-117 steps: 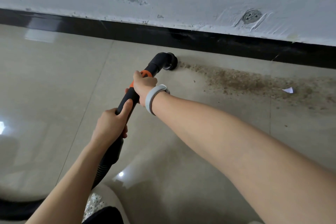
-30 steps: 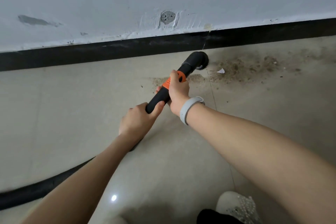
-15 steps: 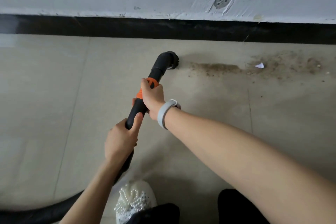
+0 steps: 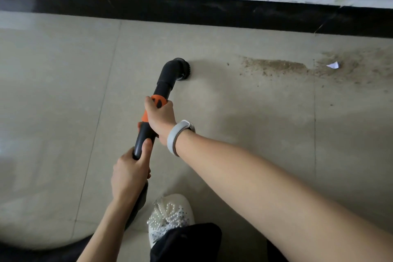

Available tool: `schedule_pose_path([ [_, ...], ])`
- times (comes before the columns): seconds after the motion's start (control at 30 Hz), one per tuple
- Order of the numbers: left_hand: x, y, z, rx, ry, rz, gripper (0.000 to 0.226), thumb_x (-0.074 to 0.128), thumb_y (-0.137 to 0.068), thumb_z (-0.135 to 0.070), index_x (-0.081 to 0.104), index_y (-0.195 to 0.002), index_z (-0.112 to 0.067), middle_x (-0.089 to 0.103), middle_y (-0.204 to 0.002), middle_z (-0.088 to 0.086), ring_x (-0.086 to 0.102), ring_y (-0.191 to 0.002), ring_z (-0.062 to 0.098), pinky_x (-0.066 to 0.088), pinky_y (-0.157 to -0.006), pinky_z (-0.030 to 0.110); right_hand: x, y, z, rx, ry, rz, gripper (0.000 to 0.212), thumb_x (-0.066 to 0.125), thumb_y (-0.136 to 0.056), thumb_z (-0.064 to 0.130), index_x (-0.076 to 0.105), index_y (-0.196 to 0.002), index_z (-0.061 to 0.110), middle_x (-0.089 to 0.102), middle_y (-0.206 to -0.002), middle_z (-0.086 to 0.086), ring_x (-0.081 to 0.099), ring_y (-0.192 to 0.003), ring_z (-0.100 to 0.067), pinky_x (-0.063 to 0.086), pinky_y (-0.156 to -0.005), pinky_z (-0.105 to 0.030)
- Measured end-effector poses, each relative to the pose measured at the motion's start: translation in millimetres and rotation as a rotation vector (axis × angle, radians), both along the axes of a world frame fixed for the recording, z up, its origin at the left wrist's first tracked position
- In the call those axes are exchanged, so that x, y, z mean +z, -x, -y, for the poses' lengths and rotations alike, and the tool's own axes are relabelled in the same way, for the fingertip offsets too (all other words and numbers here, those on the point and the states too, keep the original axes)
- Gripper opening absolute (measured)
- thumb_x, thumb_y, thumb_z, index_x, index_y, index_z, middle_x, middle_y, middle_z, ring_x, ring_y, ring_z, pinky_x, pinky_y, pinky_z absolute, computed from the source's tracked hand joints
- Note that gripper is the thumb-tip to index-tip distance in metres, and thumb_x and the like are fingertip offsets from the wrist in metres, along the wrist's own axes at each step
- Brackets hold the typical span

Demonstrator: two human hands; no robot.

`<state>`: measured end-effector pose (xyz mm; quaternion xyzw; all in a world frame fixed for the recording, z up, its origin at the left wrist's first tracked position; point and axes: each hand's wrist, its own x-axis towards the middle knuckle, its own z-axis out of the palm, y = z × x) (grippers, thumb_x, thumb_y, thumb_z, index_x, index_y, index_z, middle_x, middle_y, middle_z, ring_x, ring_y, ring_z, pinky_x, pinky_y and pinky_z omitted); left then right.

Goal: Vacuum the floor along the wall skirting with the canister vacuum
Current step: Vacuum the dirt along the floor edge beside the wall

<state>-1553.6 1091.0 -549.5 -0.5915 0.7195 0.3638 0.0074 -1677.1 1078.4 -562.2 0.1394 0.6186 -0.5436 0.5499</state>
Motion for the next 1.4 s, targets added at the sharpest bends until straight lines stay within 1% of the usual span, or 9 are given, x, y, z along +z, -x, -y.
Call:
schedule_pose_path([
  [0.1,-1,13,0,-0.076,-0.047,-0.011,0.059,0.037,-0.075,-0.064,0.057,-0.066,-0.009,0.063,-0.051,0.006,0.063,-0.050,0.021,0.053,-0.062,0.040,-8,16,-12,-0.092,-0.012,-0.022,0.041,0.048,-0.096,0.035,0.035,-0.124,0.009,0.050,-0.076,-0.001,0.057,-0.057,-0.017,0.056,-0.061,-0.022],
  [0.23,-3,47,-3,-0.198,-0.079,-0.028,0.053,0.044,-0.088,-0.059,0.054,-0.066,-0.012,0.063,-0.052,0.004,0.063,-0.050,0.019,0.053,-0.064,0.038,-10,45,-22,-0.201,-0.087,-0.092,0.048,0.053,-0.088,0.040,0.039,-0.123,0.011,0.059,-0.089,-0.011,0.065,-0.084,-0.035,0.053,-0.087,-0.052],
  [0.33,-6,74,-5,-0.272,-0.092,-0.040,0.052,0.044,-0.089,-0.058,0.053,-0.068,-0.012,0.065,-0.058,0.006,0.065,-0.052,0.020,0.054,-0.064,0.038,-9,74,-36,-0.298,-0.074,-0.094,0.036,0.053,-0.090,0.034,0.043,-0.115,0.010,0.057,-0.075,-0.009,0.062,-0.068,-0.031,0.056,-0.081,-0.049],
  [0.4,-6,89,-5,-0.308,-0.107,-0.037,0.054,0.042,-0.088,-0.061,0.053,-0.070,-0.011,0.066,-0.062,0.008,0.065,-0.053,0.021,0.055,-0.065,0.038,-6,92,-44,-0.346,-0.054,-0.054,0.027,0.052,-0.092,0.029,0.044,-0.108,0.009,0.052,-0.068,-0.009,0.056,-0.051,-0.025,0.057,-0.062,-0.038],
  [0.53,-4,104,-8,-0.342,-0.093,-0.035,0.057,0.041,-0.087,-0.063,0.054,-0.071,-0.009,0.066,-0.063,0.008,0.063,-0.050,0.020,0.053,-0.063,0.034,3,107,-50,-0.356,-0.034,-0.012,0.027,0.052,-0.093,0.028,0.045,-0.111,0.009,0.051,-0.074,-0.011,0.055,-0.042,-0.021,0.052,-0.049,-0.030],
  [0.73,-8,78,-13,-0.357,-0.125,-0.051,0.052,0.045,-0.088,-0.056,0.054,-0.067,-0.011,0.064,-0.054,0.005,0.064,-0.048,0.017,0.054,-0.061,0.035,-2,78,-59,-0.349,-0.058,-0.028,0.041,0.051,-0.093,0.031,0.043,-0.126,0.008,0.053,-0.073,-0.009,0.056,-0.051,-0.022,0.057,-0.063,-0.036],
  [0.97,-13,41,-22,-0.423,-0.138,-0.002,0.048,0.049,-0.090,-0.053,0.052,-0.064,-0.012,0.060,-0.047,0.000,0.060,-0.043,0.011,0.049,-0.058,0.032,-11,36,-83,-0.444,-0.037,-0.016,0.037,0.051,-0.093,0.031,0.042,-0.122,0.009,0.051,-0.075,-0.008,0.058,-0.059,-0.024,0.054,-0.052,-0.026],
  [1.13,-10,71,-8,-0.420,-0.150,-0.028,0.048,0.048,-0.090,-0.054,0.055,-0.067,-0.013,0.062,-0.051,0.002,0.063,-0.049,0.015,0.050,-0.061,0.032,-13,67,-61,-0.402,-0.072,-0.042,0.046,0.054,-0.089,0.038,0.044,-0.122,0.009,0.058,-0.091,-0.012,0.065,-0.074,-0.030,0.057,-0.079,-0.045],
  [1.4,-5,123,7,-0.382,-0.184,-0.088,0.052,0.045,-0.088,-0.058,0.052,-0.067,-0.011,0.063,-0.056,0.008,0.061,-0.048,0.021,0.053,-0.062,0.036,-7,125,-43,-0.399,-0.020,-0.037,0.044,0.053,-0.091,0.033,0.042,-0.125,0.007,0.057,-0.094,-0.014,0.060,-0.067,-0.028,0.056,-0.081,-0.047],
])
